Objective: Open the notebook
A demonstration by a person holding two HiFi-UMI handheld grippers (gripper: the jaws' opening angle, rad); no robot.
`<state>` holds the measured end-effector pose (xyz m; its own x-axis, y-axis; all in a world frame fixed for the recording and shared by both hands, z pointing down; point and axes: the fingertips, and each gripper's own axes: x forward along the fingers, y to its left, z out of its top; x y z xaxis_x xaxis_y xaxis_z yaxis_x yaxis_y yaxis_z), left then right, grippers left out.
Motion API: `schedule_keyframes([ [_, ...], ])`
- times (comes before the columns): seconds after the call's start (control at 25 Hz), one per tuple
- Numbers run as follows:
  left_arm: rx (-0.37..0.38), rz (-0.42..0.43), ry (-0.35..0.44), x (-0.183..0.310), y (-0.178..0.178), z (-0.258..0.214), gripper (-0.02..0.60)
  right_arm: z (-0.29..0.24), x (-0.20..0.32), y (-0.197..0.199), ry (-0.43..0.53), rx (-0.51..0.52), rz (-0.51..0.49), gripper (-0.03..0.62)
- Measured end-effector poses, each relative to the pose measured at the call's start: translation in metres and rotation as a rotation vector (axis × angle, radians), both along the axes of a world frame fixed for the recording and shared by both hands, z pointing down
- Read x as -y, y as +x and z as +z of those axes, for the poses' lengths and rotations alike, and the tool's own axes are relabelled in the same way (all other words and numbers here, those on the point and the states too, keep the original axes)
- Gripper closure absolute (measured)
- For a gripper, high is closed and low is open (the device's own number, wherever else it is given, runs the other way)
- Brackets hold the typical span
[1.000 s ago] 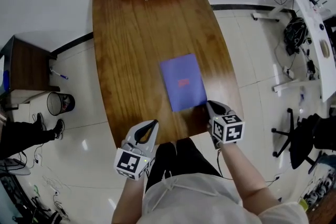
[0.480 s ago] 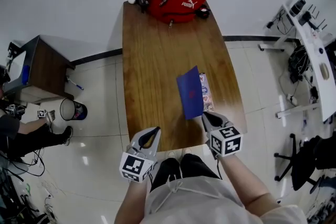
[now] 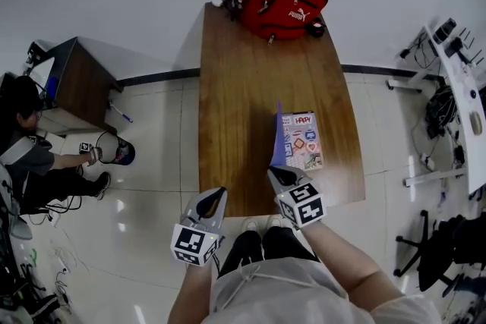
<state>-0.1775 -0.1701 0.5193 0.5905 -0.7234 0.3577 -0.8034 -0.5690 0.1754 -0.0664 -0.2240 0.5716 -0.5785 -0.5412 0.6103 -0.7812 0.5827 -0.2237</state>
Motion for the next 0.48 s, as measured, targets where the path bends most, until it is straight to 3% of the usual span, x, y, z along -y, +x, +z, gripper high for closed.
schedule_keyframes([
  [0.48, 0.004, -0.053, -0.089, -0.018, -0.031, 0.029, 0.575, 0.062, -0.015, -0.069, -0.125, -0.022, -0.155, 0.586],
])
